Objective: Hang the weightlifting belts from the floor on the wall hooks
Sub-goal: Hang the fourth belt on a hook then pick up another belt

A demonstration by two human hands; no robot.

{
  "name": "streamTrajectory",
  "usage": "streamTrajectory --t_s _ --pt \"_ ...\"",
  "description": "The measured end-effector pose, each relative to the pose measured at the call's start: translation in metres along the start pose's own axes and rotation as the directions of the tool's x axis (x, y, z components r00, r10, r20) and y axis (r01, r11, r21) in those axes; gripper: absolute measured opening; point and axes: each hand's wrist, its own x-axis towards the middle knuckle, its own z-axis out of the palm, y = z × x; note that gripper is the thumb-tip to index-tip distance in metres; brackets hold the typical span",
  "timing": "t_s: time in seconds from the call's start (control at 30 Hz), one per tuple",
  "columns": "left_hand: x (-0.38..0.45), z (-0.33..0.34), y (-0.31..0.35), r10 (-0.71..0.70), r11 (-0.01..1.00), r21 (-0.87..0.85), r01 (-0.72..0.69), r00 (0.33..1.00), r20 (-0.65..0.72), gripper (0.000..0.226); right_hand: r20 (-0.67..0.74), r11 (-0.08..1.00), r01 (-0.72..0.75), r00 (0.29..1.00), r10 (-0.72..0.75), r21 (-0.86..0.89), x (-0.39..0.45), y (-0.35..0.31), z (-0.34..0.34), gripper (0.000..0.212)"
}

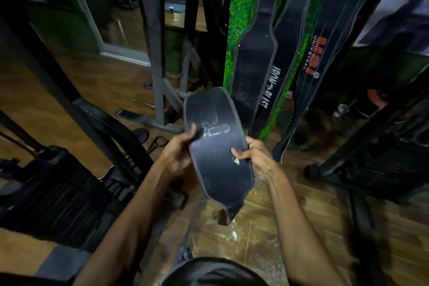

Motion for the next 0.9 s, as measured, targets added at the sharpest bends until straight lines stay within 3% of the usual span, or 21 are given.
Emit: streamTrajectory --t_s 0.07,0.23,0.33,0.4,0.47,0.57,0.67,0.73,0.8,0.87,0.9 --pt "0.010 0.000 0.029 0.040 0.997 -0.067 -0.042 0.999 -0.032 0.025 0.031 0.997 0.029 0.999 -0.027 -0.078 0.010 0.003 0.009 0.048" --pt "0.033 -0.022 0.049 0.154 0.981 0.114 -0.159 0.987 0.053 0.017 0.008 0.994 0.107 0.994 -0.107 -0.012 0.029 -0.032 0.031 0.050" --pt "0.043 -0.041 0.038 0.106 0.953 0.265 -0.149 0.980 0.169 0.051 -0.095 0.986 0.165 0.982 -0.166 -0.015 0.046 -0.071 0.050 0.036" --pt "0.043 -0.049 0.032 0.061 0.942 0.311 -0.124 0.977 0.203 0.057 -0.202 0.983 0.175 0.962 -0.181 -0.050 0.058 -0.082 0.060 0.031" --pt "0.040 -0.054 0.040 0.053 0.959 0.259 -0.113 0.973 0.226 0.057 -0.250 0.980 0.186 0.948 -0.196 -0.063 0.066 -0.076 0.065 0.030" --pt "0.041 -0.052 0.079 0.147 0.972 0.156 -0.176 0.973 0.177 0.049 -0.165 0.976 0.166 0.968 -0.188 -0.138 0.065 -0.053 0.072 0.038" --pt "0.043 -0.040 0.118 0.302 0.903 0.267 -0.337 0.939 0.161 0.039 -0.088 0.971 0.150 0.982 -0.169 -0.185 0.061 -0.038 0.083 0.039" --pt "0.047 -0.034 0.120 0.371 0.833 0.369 -0.413 0.911 0.181 0.036 -0.070 0.986 0.141 0.987 -0.148 -0.092 0.060 -0.046 0.085 0.035" --pt "0.054 -0.035 0.104 0.386 0.780 0.454 -0.430 0.902 0.192 0.035 -0.048 0.989 0.148 0.988 -0.146 0.026 0.059 -0.066 0.083 0.031" --pt "0.059 -0.035 0.086 0.380 0.727 0.530 -0.437 0.898 0.219 0.026 -0.079 0.988 0.152 0.985 -0.152 -0.011 0.065 -0.091 0.081 0.023" --pt "0.061 -0.035 0.078 0.376 0.701 0.555 -0.449 0.893 0.247 0.021 -0.107 0.992 0.114 0.987 -0.119 -0.052 0.071 -0.101 0.082 0.028"
